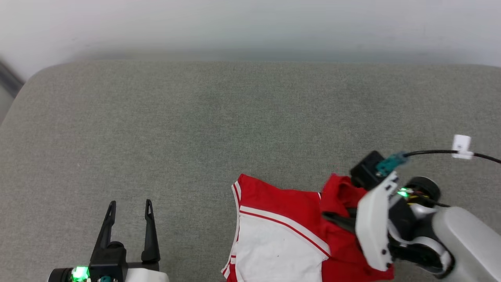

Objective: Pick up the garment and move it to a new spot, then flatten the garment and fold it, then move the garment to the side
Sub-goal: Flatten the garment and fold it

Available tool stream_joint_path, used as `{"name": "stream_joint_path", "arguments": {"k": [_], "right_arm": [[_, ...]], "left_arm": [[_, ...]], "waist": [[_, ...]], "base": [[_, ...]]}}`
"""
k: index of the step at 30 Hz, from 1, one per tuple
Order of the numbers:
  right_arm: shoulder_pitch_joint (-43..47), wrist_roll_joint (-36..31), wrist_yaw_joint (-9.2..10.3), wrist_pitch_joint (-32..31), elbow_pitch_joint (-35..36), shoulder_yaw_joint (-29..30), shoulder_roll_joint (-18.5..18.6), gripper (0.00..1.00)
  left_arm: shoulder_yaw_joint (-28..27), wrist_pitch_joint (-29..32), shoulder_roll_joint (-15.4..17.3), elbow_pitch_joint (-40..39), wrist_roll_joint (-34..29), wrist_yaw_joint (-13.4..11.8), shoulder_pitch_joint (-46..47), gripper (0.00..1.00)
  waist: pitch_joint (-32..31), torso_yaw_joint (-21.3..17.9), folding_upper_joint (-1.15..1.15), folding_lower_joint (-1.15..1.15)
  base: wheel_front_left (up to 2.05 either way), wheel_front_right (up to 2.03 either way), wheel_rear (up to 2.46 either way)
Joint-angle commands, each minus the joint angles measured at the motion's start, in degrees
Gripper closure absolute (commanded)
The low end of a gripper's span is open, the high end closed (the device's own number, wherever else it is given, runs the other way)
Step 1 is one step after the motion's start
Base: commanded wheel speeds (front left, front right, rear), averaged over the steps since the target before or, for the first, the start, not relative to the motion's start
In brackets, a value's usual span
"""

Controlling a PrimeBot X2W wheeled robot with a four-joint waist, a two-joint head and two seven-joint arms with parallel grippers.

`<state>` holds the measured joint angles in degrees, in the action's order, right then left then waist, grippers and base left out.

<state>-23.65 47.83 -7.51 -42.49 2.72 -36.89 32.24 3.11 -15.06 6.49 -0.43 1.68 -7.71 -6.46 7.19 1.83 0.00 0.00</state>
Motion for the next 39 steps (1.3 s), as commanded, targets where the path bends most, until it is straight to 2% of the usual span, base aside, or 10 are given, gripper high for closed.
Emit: {"name": "stream_joint_path", "arguments": {"k": [1,10,18,19,20,21,23,29,33,39], "right_arm": [[-2.2,-0.4,0.05,-0.1,-0.8,-1.9,-1.9,1.00],[-15.2,-3.3,0.05,2.7,-13.7,-17.7,-12.6,1.00],[-17.9,-2.3,0.06,6.3,-25.4,-27.0,-14.8,1.00],[-18.2,-1.8,0.05,7.3,-25.6,-27.8,-14.8,0.89],[-19.0,-1.9,0.05,8.7,-25.5,-28.3,-14.4,0.55],[-19.9,-2.1,0.06,10.3,-25.2,-28.5,-13.9,0.00],[-20.4,-1.3,0.05,13.3,-23.9,-28.7,-13.1,0.00],[-21.5,-5.0,0.05,27.4,-18.8,-22.9,-7.4,0.00],[-17.1,-12.0,0.05,40.7,-19.3,-11.2,-6.0,0.00],[-6.5,-22.5,0.06,53.9,-21.4,10.5,-9.0,0.00]], "left_arm": [[0.0,-0.1,-0.2,0.2,-0.4,0.1,1.0,0.00],[1.4,-0.1,-0.9,1.0,-0.9,1.5,4.4,0.00],[2.0,-0.1,-1.2,2.1,-1.2,1.7,4.6,0.00],[1.9,-0.1,-1.1,2.2,-1.2,1.5,4.3,0.00],[1.8,-0.1,-1.1,2.2,-1.3,1.4,3.9,0.00],[1.7,-0.1,-1.0,2.3,-1.3,1.3,3.5,0.00],[1.6,-0.1,-0.9,2.2,-1.4,1.3,3.0,0.00],[1.6,-0.1,-0.9,2.1,-1.4,0.9,1.4,0.00],[1.4,-0.1,-1.1,2.1,-1.0,0.6,0.7,0.00],[1.3,-0.1,-1.2,1.5,-0.9,0.7,-0.3,0.00]], "waist": [[0.8,0.4,0.00,0.00],[4.5,2.2,0.00,0.00],[5.2,2.6,0.00,0.00],[5.0,2.3,0.00,0.00],[4.6,2.1,0.00,0.00],[4.1,1.9,0.00,0.00],[3.0,1.3,0.00,0.00],[0.1,-0.6,0.00,0.00],[-1.2,-1.7,0.00,0.00],[-2.6,-2.9,0.00,0.00]], "base": [[0.00,0.00,0.00],[0.00,0.00,0.00],[0.00,0.00,0.00],[0.00,0.00,0.00],[0.00,0.00,0.00],[0.00,0.00,0.00],[0.00,0.00,0.00],[0.00,0.00,0.00],[0.00,0.00,0.00],[0.00,0.00,0.00]]}}
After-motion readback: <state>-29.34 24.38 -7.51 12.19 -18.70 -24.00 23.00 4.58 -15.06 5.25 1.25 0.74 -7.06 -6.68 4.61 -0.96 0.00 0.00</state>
